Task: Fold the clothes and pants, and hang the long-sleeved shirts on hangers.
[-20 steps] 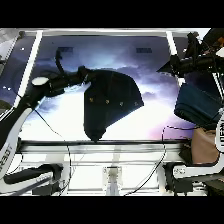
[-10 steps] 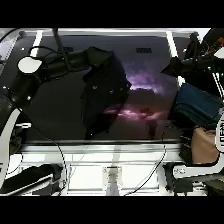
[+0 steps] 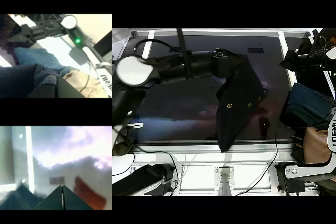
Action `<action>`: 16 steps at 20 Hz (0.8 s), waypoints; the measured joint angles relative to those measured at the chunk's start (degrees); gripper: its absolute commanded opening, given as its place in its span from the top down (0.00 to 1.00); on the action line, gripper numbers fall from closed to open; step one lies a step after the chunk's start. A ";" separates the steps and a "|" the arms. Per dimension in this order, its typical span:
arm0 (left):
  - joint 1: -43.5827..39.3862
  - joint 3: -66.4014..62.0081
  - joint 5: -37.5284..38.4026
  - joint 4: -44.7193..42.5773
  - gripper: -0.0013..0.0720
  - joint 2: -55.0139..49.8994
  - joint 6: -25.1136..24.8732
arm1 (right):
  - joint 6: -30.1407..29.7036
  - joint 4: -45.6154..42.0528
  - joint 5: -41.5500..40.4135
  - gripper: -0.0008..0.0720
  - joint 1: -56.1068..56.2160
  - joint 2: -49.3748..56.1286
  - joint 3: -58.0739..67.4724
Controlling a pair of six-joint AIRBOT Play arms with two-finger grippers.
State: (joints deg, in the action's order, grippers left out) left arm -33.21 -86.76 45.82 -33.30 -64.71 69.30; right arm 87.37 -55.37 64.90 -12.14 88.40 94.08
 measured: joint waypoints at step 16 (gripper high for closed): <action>17.44 -0.22 -5.66 -47.23 0.98 -17.66 20.90 | 3.43 0.70 3.10 0.95 0.00 0.00 0.35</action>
State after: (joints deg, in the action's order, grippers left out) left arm -15.77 -86.98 40.16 -80.53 -82.37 90.19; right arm 90.80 -54.68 68.01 -12.14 88.40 94.43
